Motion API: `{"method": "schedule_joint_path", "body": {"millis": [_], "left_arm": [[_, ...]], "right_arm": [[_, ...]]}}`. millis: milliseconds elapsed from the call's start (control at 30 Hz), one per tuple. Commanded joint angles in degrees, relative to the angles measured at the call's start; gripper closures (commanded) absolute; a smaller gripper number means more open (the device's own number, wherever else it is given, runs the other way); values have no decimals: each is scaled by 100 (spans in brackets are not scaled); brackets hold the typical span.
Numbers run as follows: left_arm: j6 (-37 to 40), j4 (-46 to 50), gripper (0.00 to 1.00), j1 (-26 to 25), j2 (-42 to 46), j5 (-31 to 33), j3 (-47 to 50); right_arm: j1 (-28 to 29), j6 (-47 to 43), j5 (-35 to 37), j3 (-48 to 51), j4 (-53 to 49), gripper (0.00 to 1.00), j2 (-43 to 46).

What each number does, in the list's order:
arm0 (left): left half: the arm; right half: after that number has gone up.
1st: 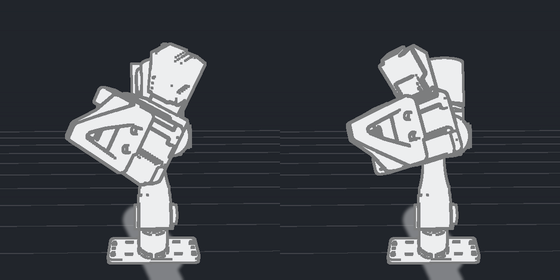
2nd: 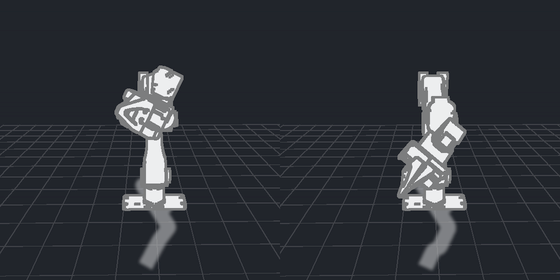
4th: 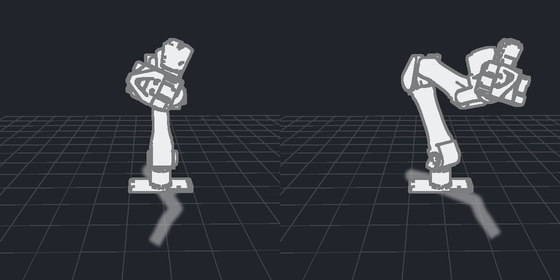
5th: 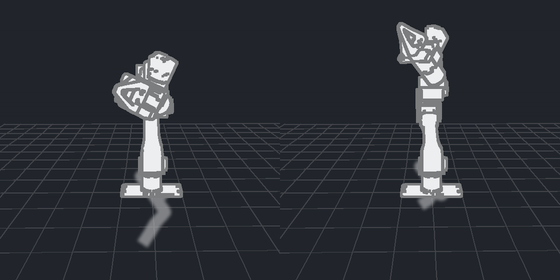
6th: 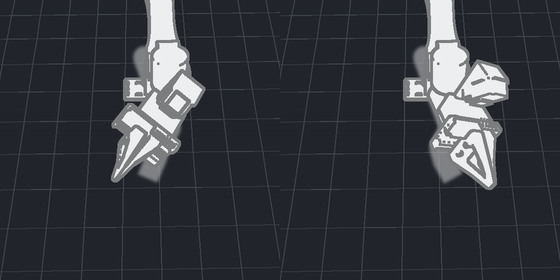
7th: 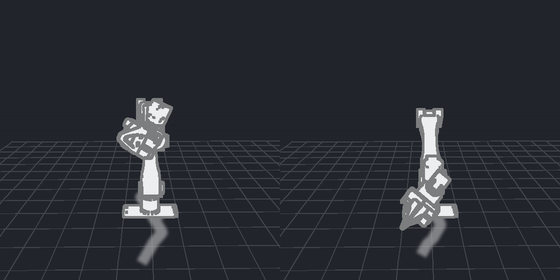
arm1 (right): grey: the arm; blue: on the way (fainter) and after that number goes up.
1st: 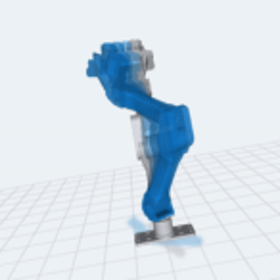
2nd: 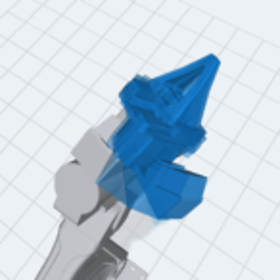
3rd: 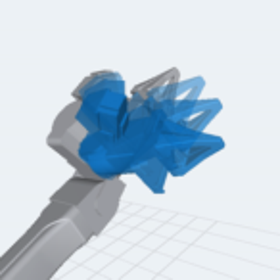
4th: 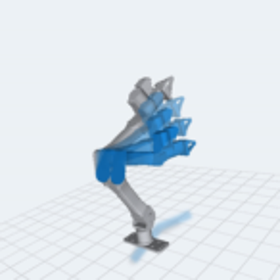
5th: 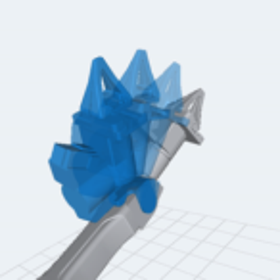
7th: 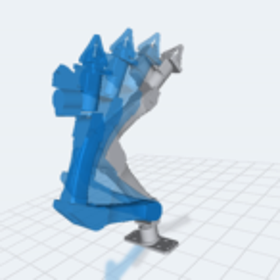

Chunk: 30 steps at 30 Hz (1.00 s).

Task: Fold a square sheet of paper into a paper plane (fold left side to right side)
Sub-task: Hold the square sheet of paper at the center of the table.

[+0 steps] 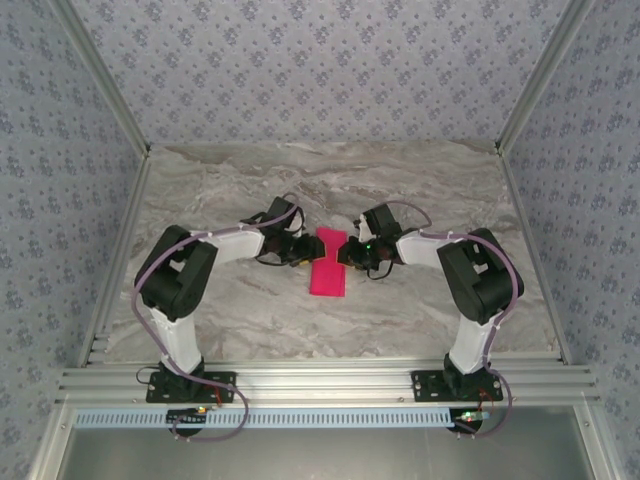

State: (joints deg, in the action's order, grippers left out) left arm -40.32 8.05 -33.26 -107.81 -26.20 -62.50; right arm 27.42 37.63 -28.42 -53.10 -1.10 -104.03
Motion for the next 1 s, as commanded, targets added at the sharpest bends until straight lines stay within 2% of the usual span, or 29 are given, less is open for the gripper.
{"method": "schedule_joint_path", "body": {"millis": [0, 167, 233, 433, 967], "left_arm": [[168, 376, 58, -110, -137, 178, -257], [134, 465, 58, -138, -247, 272, -323], [101, 469, 57, -138, -283, 301, -318], [-77, 477, 55, -146, -411, 367, -366], [-431, 645, 52, -158, -619, 641, -425]], "right_arm": [[-50, -106, 285, -70, -259, 72, 308], [-118, -462, 832, 89, -662, 54, 956], [-152, -514, 974, 164, -757, 51, 1162], [-192, -593, 1156, 261, -998, 50, 1468], [-199, -607, 1112, 311, -1059, 50, 1509]]}}
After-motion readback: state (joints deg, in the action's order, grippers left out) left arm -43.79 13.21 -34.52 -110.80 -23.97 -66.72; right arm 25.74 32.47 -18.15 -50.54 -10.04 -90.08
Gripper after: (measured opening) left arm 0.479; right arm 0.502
